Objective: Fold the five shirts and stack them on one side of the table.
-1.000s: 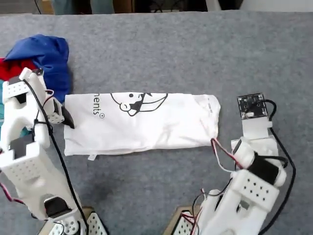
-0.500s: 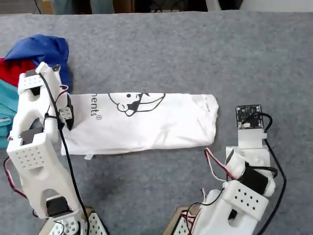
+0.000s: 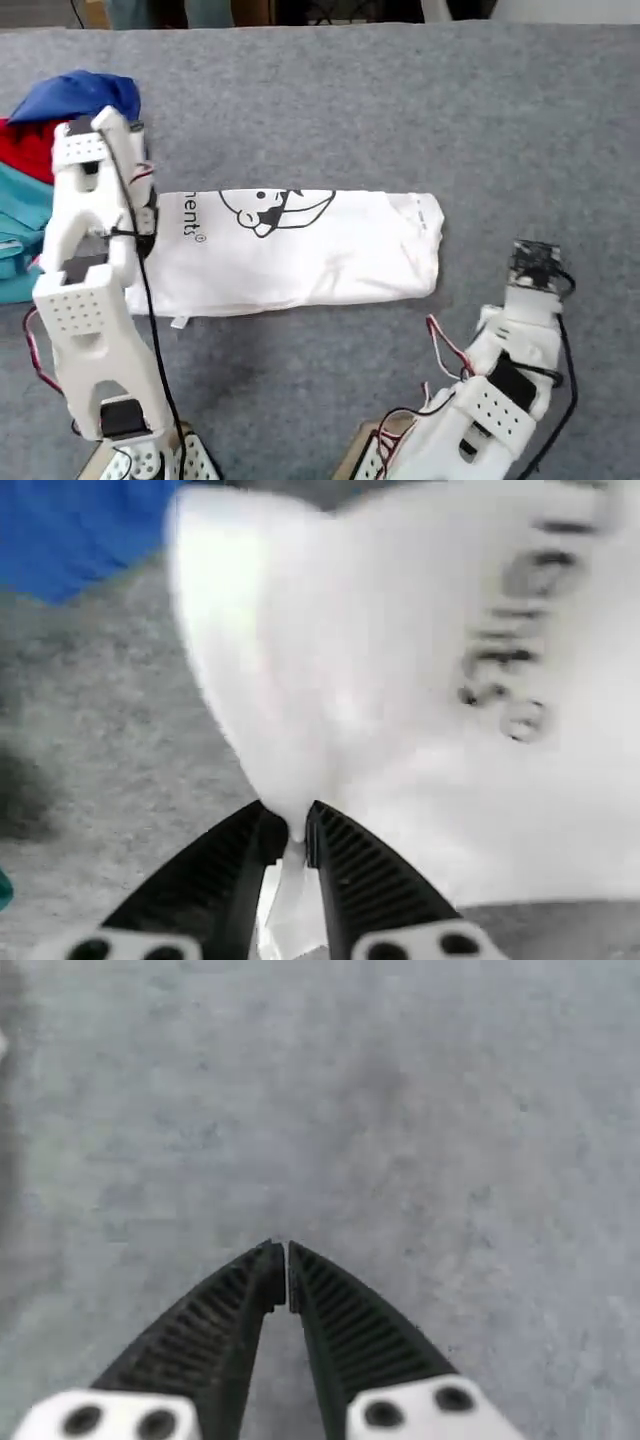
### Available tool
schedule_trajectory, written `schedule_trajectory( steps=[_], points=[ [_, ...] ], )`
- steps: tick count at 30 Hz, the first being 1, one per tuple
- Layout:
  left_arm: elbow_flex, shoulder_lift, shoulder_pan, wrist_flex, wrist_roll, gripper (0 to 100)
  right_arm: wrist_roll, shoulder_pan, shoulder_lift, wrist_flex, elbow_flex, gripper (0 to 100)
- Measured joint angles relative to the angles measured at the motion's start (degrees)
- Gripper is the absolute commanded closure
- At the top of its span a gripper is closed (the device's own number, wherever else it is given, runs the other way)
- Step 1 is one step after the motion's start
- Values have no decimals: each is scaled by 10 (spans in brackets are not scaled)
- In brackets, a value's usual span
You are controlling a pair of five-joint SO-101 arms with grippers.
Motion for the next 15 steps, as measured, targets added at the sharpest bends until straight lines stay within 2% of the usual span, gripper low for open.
schedule_trajectory(
  steps=[4,9,15],
  points=[
    [0,-63,58,9,-14,972,-41,25,0,-28,4,984],
    [0,-128,121,10,18,972,-50,32,0,-34,6,984],
    [0,-158,253,10,45,971,-50,33,0,-34,6,984]
  ],
)
